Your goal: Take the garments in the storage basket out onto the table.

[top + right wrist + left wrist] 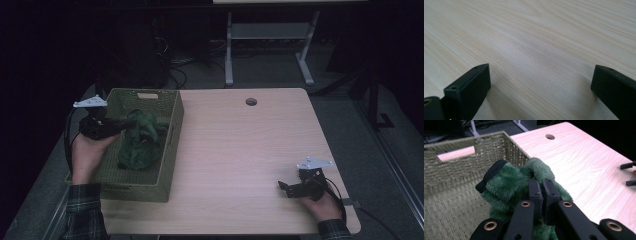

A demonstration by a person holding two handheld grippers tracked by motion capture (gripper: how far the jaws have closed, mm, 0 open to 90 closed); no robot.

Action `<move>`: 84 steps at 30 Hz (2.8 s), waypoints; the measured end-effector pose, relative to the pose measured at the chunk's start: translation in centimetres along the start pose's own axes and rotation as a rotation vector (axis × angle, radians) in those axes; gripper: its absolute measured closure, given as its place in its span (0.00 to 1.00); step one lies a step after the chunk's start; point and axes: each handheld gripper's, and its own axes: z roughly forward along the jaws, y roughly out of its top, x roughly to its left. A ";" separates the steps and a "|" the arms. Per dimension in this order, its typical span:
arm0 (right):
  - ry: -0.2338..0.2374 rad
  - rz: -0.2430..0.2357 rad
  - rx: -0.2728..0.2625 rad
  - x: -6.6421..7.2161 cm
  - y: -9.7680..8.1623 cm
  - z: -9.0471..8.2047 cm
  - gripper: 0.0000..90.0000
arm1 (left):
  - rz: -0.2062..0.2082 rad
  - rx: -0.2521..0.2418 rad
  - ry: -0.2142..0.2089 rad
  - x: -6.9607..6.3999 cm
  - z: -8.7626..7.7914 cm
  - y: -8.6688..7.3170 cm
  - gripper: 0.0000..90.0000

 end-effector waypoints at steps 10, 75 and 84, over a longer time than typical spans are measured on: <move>0.000 0.001 0.000 0.0 0.0 0.0 0.02 | 0.016 -0.042 -0.021 -0.6 -1.4 1.9 0.97; -0.007 0.012 0.004 0.0 0.0 -0.1 0.02 | 0.172 -0.094 -0.354 -17.5 12.3 7.5 0.97; -0.007 0.014 0.005 0.0 0.0 -0.1 0.02 | 0.147 -0.081 -0.399 -19.1 16.9 4.8 0.96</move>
